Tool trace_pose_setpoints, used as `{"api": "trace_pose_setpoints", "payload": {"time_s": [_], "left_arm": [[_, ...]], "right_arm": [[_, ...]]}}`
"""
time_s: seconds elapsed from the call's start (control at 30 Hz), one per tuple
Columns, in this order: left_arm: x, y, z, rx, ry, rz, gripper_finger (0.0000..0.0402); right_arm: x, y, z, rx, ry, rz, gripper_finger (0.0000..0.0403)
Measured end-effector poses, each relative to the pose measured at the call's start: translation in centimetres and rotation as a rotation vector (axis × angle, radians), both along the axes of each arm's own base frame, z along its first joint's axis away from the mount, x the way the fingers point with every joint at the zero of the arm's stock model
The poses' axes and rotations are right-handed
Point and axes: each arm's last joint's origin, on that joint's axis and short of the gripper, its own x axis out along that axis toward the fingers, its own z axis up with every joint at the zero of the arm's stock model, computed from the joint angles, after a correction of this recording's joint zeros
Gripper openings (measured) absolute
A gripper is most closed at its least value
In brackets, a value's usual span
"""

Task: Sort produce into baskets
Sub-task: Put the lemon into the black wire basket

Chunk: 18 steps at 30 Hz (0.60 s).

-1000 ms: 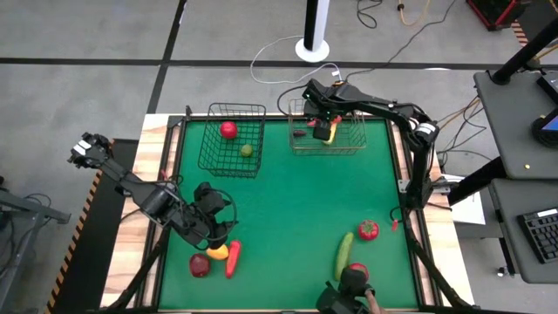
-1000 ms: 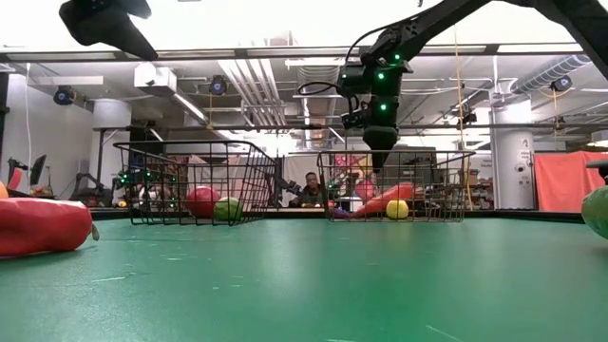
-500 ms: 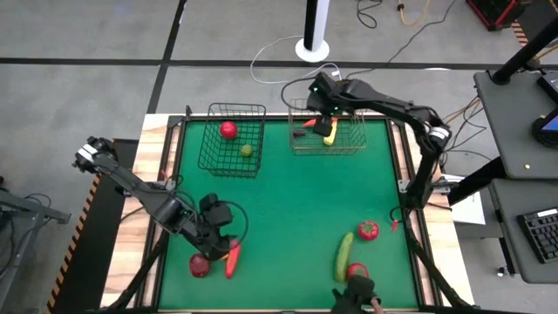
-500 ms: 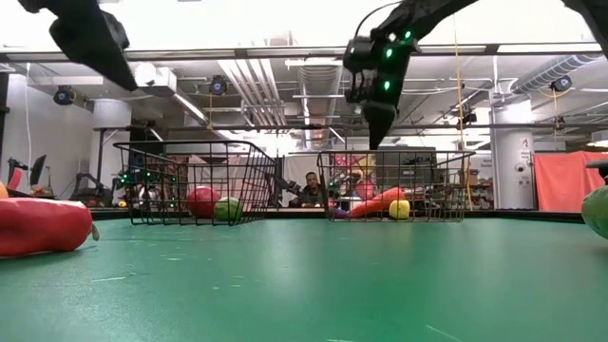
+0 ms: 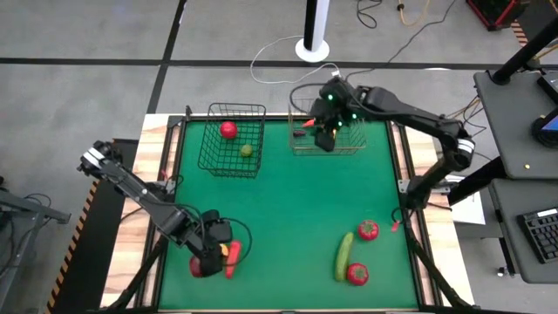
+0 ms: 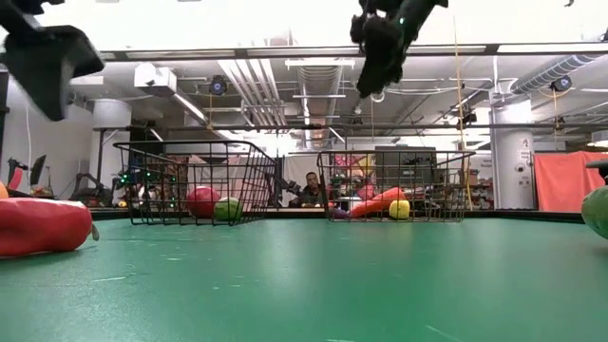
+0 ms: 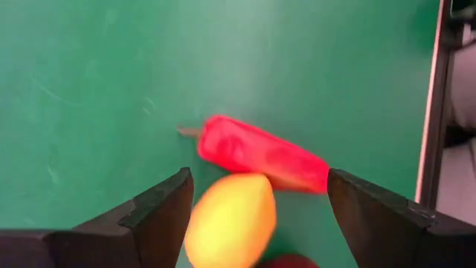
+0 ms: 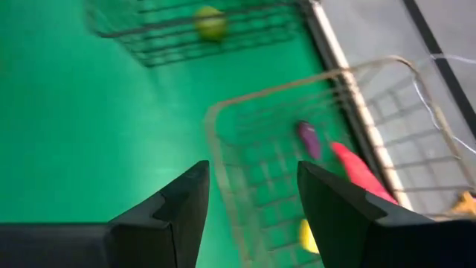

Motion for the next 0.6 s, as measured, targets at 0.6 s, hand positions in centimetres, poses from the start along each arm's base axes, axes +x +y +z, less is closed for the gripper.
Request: {"api": "trace_pose_setpoints", "payload": {"time_s": [0.6], "left_arm": [[0.0, -1.7, -3.8, 0.069, 0.209, -0.033, 0.0290]], "right_arm": [[2.2, 5.6, 0.4, -0.040, -0.032, 0.128, 0.0196]]}}
